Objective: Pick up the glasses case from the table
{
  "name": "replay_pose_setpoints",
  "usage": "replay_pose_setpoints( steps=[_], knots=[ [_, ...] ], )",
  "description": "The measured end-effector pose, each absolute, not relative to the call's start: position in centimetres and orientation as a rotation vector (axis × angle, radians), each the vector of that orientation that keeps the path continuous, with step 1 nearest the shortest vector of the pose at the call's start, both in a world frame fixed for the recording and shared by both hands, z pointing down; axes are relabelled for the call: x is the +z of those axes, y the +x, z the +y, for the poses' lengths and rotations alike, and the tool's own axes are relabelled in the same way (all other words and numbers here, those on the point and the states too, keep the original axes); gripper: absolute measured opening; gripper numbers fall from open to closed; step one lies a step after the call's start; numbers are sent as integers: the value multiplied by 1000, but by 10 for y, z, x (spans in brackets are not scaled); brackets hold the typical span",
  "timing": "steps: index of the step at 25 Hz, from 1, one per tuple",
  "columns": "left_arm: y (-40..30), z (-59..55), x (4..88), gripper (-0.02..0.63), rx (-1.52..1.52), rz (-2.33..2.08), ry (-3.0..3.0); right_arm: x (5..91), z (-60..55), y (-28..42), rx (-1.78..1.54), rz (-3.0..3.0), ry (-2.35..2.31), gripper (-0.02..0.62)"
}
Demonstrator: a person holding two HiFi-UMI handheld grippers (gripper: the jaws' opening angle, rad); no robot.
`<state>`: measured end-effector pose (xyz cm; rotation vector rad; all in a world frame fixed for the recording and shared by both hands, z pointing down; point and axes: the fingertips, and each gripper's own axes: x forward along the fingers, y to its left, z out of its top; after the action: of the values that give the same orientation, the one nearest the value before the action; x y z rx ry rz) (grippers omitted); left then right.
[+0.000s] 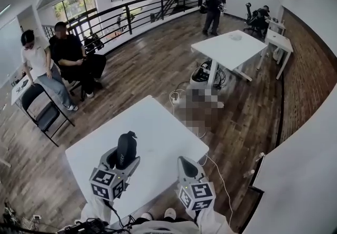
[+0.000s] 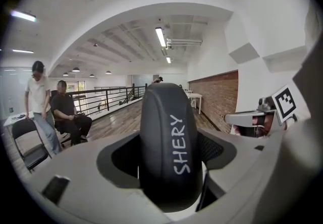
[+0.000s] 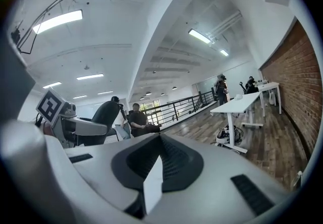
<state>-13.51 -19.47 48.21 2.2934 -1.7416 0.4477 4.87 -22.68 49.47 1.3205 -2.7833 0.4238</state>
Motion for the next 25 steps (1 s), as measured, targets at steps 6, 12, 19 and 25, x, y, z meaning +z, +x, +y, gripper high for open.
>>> replay_pose_setpoints(
  steps=[6,12,19,25],
  knots=[
    [-151,-174,476,347,417,-1795,2275,481,-208,38,389,-2792,1338,5],
    [-159,-171,474,348,360,-1866,2257,472,-201,34,342,-2791,1373,5],
    [-162,-172,467,350,331,-1884,2262,463,-203,29,310,-2781,1408,5],
    [-172,-175,466,354,311,-1952,2210,455,-205,25,287,-2828,1400,0]
  ],
)
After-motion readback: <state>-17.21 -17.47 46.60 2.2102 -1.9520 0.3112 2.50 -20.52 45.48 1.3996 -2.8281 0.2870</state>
